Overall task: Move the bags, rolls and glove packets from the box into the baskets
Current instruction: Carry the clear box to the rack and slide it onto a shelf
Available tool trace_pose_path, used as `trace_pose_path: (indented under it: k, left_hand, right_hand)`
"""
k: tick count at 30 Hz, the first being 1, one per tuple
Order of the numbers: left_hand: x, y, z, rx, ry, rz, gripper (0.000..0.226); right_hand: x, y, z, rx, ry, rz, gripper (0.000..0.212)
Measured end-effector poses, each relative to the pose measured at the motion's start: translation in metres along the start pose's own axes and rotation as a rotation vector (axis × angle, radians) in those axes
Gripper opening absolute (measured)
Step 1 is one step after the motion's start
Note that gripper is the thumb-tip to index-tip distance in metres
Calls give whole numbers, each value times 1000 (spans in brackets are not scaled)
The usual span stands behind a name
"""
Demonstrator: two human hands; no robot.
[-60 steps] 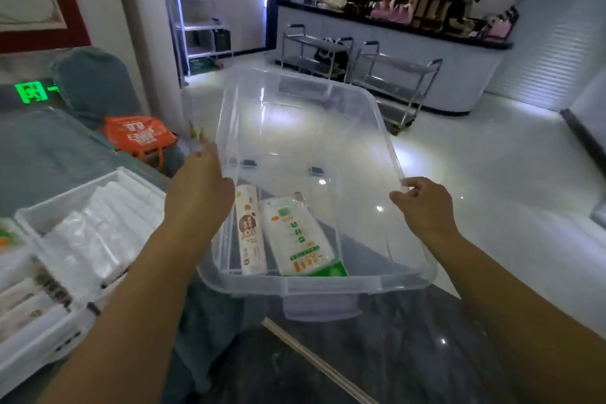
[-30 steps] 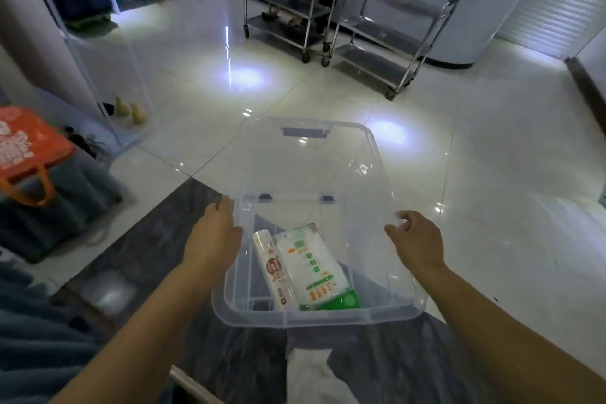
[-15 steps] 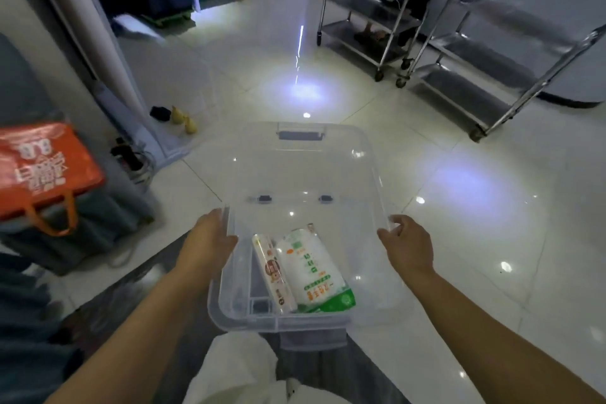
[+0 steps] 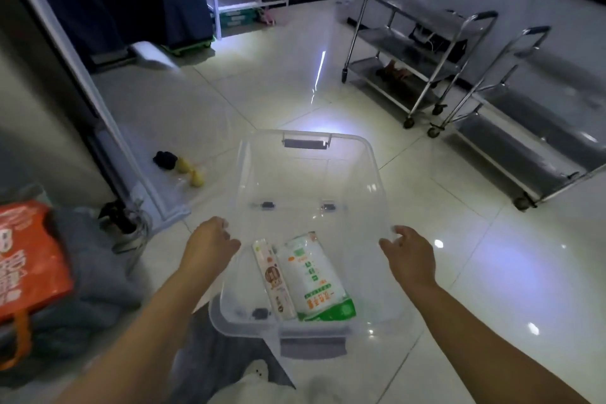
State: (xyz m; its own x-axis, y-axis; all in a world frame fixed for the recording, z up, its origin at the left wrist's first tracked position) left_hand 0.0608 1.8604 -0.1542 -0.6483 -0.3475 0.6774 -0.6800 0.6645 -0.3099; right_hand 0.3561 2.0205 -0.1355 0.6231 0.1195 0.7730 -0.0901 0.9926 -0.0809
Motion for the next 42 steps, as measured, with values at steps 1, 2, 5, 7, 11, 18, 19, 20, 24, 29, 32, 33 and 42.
trace_pose_path:
  k: [1, 2, 5, 7, 11, 18, 19, 20, 24, 29, 32, 33, 42]
  left_hand:
    - [3, 25, -13, -9, -9, 7, 46]
    - [4, 49, -25, -16, -17, 9, 45]
    - [-1, 122, -65, -22, 7, 2, 46]
    - [-10, 173, -91, -32, 16, 0, 47]
    - [-27, 278, -145, -43, 45, -28, 44]
    - [-26, 454, -240, 21, 49, -67, 43]
    - [-22, 475, -249, 41, 32, -70, 41]
    - [-20, 495, -257, 60, 14, -81, 39]
    - [-5, 586, -278, 123, 31, -146, 29]
    - [11, 733, -306, 118, 13, -137, 32]
    - [28, 827, -330, 117, -6, -120, 37]
    - [36, 857, -339, 120, -7, -109, 37]
    - [84, 1085, -430, 67, 12, -87, 33]
  right_hand:
    - [-4, 22, 10, -7, 2, -6, 39]
    - [-8, 44, 18, -16, 4, -16, 39]
    - [-22, 118, 36, -31, 4, -38, 38]
    - [-36, 174, 44, -29, -2, -31, 39]
    - [-68, 295, 62, -21, -24, 9, 39]
    - [-106, 514, 145, 38, -7, 87, 37]
    - [-111, 540, 162, 47, -10, 101, 37]
    - [-116, 567, 177, 59, -16, 112, 37]
    - [-153, 662, 239, 112, -48, 141, 37]
    - [-214, 781, 307, 125, -43, 146, 41]
    - [-247, 853, 355, 108, -33, 115, 41]
    - [-256, 876, 373, 102, -37, 107, 41]
    - [-312, 1051, 485, 17, 7, 52, 41]
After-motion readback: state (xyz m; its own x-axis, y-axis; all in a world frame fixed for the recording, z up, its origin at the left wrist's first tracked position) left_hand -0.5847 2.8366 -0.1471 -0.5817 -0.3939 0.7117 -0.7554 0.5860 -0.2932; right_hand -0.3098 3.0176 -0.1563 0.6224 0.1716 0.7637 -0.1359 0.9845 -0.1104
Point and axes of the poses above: each hand's wrist, its own y-axis towards the middle knuckle, its own x-axis out of the back of the hand, z = x × y, the point moved 1 cm from there along y, towards the middle knuckle, and after that the axes turned 1 degree about y, right-handed, at the moved point
